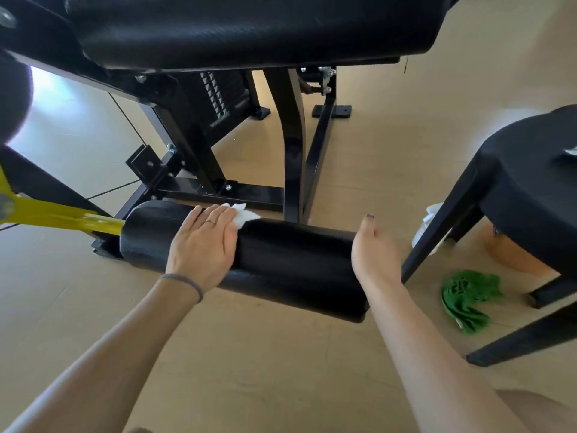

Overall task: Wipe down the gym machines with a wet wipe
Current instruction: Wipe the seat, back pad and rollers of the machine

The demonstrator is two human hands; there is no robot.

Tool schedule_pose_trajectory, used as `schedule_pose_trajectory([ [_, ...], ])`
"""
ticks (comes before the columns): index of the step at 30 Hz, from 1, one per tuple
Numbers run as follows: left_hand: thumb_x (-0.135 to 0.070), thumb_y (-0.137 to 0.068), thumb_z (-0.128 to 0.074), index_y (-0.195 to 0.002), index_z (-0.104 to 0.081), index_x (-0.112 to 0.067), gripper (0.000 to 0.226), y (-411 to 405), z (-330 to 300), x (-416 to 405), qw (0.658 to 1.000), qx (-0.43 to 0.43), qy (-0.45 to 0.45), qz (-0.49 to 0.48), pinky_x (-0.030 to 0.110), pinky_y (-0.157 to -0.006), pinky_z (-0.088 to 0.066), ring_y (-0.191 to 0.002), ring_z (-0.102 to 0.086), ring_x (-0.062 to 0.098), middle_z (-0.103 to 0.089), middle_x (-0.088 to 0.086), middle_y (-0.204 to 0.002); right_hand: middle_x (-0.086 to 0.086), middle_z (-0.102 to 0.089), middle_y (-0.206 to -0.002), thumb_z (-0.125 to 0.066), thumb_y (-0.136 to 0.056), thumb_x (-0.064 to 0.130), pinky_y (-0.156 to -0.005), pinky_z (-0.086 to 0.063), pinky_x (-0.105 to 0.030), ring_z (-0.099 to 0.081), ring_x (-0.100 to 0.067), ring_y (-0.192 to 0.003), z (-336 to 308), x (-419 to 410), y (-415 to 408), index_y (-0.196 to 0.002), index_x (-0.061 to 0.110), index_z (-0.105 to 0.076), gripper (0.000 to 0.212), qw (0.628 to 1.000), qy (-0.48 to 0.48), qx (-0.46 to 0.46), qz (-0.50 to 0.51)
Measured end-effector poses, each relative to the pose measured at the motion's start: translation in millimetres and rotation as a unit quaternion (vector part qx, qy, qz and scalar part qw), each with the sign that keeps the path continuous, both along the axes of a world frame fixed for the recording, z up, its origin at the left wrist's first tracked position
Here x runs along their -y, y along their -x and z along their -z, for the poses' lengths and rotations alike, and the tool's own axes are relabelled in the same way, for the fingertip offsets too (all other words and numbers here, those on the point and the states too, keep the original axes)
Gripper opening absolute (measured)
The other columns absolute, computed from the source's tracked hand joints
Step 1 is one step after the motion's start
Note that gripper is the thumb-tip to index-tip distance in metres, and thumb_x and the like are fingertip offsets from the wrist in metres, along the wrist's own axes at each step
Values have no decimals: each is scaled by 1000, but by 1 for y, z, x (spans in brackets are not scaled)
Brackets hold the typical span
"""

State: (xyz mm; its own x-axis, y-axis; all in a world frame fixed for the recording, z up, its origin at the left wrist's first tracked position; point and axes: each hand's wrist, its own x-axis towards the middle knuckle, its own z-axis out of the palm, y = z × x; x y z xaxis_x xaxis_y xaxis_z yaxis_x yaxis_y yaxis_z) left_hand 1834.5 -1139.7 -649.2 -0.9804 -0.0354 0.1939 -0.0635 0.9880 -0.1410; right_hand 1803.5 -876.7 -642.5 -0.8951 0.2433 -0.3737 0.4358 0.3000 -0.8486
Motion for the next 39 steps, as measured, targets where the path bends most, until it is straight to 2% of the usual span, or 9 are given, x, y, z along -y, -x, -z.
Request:
schedule_pose_trajectory([
  [4, -31, -101, -16, -140, -46, -11, 53, -7, -1, -58, 998, -14, -4, 62, 38, -120, -25, -129, -46, 19, -54, 4, -137, -3, -59, -76, -24, -111, 36, -62, -36, -35, -60, -27, -79, 20, 8, -13, -78, 10, -57, 53, 990, -97, -104, 20],
  [6, -32, -102, -20, -148, -39, -8, 55, -17, 0, -102, 991, -4, 4, 134, 38, -122, -21, -136, -41, 22, -47, 9, -146, -8, -72, -108, -24, -109, 35, -86, -47, -35, -64, -30, -110, 46, 11, -31, -110, 6, -68, 53, 964, -149, -220, 33],
  [10, -31, -106, -22, -153, -35, -7, 55, -22, 5, -126, 975, 45, 18, 218, 39, -124, -16, -147, -31, 20, -38, 8, -157, 5, -40, -157, -24, -104, 32, -122, -25, -27, -33, -11, -149, 65, 12, -66, -152, 7, -43, 58, 946, -97, -309, -19],
  [14, -29, -102, -13, -146, -41, -24, 52, -6, -2, -64, 990, 42, 25, 129, 33, -121, -18, -137, -40, 10, -48, -7, -146, 9, -60, -134, -26, -103, 40, -110, -36, -25, -46, 1, -127, 42, 5, -54, -141, 13, -57, 56, 961, -42, -269, 39],
  [17, -31, -102, -12, -142, -48, -19, 55, -7, -1, -25, 999, 5, 5, 36, 35, -121, -23, -133, -46, 15, -54, -2, -142, 4, -65, -100, -30, -107, 41, -83, -40, -27, -58, -16, -103, 29, 5, -30, -113, 14, -64, 43, 989, 23, -137, 45],
  [19, -31, -101, -9, -147, -42, -21, 57, -10, 0, -49, 999, 4, 11, 52, 35, -117, -27, -130, -44, 18, -47, -1, -144, -3, -59, -79, -30, -107, 44, -67, -41, -30, -58, -21, -81, 27, 7, -23, -85, 13, -56, 46, 992, 58, -96, 54],
  [26, -22, -100, -30, -142, -50, -10, 47, -11, 2, -85, 980, 16, -18, 197, 39, -117, -30, -129, -49, 23, -55, 6, -140, 3, -51, -67, -31, -107, 37, -60, -36, -32, -48, -15, -66, 29, 10, -25, -72, 21, -41, 40, 990, 20, -123, 63],
  [34, -24, -103, -21, -141, -47, -4, 51, 2, 5, 98, 979, -19, -62, -195, 46, -120, -23, -140, -39, 33, -48, 17, -148, 5, -49, -64, -32, -105, 41, -60, -38, -35, -50, -17, -65, 31, 13, -24, -79, 20, -45, 36, 990, 11, -122, 75],
  [39, -27, -98, -25, -137, -51, -15, 49, -2, 0, -29, 994, -33, -95, 30, 39, -112, -34, -121, -49, 23, -57, 5, -132, 8, -54, -76, -30, -104, 46, -70, -43, -35, -54, -16, -77, 37, 12, -23, -91, 23, -44, 30, 989, 6, -125, 79],
])
